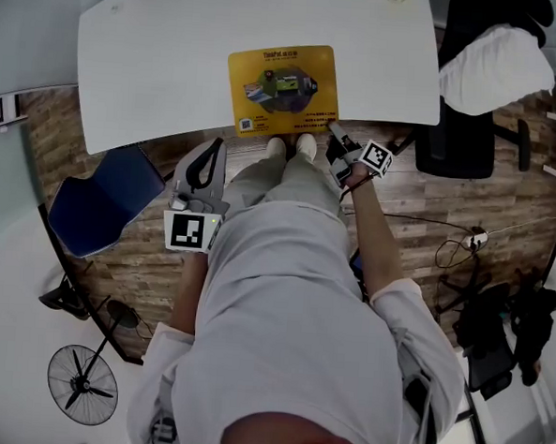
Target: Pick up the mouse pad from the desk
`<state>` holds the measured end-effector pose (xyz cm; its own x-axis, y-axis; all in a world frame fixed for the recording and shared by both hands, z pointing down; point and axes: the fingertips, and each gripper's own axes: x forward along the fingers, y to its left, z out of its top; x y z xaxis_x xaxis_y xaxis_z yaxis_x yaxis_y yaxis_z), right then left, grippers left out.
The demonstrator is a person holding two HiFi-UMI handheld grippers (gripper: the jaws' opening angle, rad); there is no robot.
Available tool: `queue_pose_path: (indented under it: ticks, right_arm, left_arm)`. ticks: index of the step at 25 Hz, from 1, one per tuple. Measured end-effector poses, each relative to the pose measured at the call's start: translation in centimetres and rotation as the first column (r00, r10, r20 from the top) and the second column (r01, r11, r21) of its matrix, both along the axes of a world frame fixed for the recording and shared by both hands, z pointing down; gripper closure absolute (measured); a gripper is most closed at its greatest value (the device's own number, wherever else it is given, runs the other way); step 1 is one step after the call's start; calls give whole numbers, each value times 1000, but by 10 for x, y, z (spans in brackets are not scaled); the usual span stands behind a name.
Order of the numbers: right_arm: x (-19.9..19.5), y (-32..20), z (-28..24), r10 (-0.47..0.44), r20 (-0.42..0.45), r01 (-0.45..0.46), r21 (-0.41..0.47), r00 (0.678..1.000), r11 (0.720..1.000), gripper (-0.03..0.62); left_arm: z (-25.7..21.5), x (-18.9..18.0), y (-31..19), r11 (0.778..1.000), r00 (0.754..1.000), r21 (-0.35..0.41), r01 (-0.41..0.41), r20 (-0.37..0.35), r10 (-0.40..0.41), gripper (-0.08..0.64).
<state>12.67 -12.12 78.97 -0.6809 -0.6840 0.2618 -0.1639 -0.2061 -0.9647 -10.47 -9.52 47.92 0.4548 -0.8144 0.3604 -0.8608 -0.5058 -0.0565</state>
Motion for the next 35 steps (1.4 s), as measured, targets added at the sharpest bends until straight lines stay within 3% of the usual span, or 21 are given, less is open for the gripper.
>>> queue_pose_path:
  ticks: [4, 14, 20, 29, 35]
  right_arm:
    - [-2, -4, -5, -9, 15, 8, 38, 1000, 999, 578]
    - [-5, -5, -26, -53, -11, 54, 98, 999, 994, 580]
    - [-14, -11, -56, -87, -70, 100, 198, 994, 975, 580]
    - [-35, -21, -111, -133, -89, 156, 359, 987, 920, 580]
    - [-48, -25, -146, -157, -102, 187, 459, 982, 869, 580]
  left_arm:
    - [3, -3, 0, 1000, 1000, -7, 0, 10, 1, 563]
    - [4, -2, -5, 1000, 1000, -4, -12, 6, 12, 563]
    - [-7, 4, -12, 999, 999, 33, -13, -48, 15, 563]
    - [-17, 5, -13, 998, 996, 66, -17, -82, 23, 563]
    - [-34, 0, -13, 995, 994, 100, 14, -110, -3, 563]
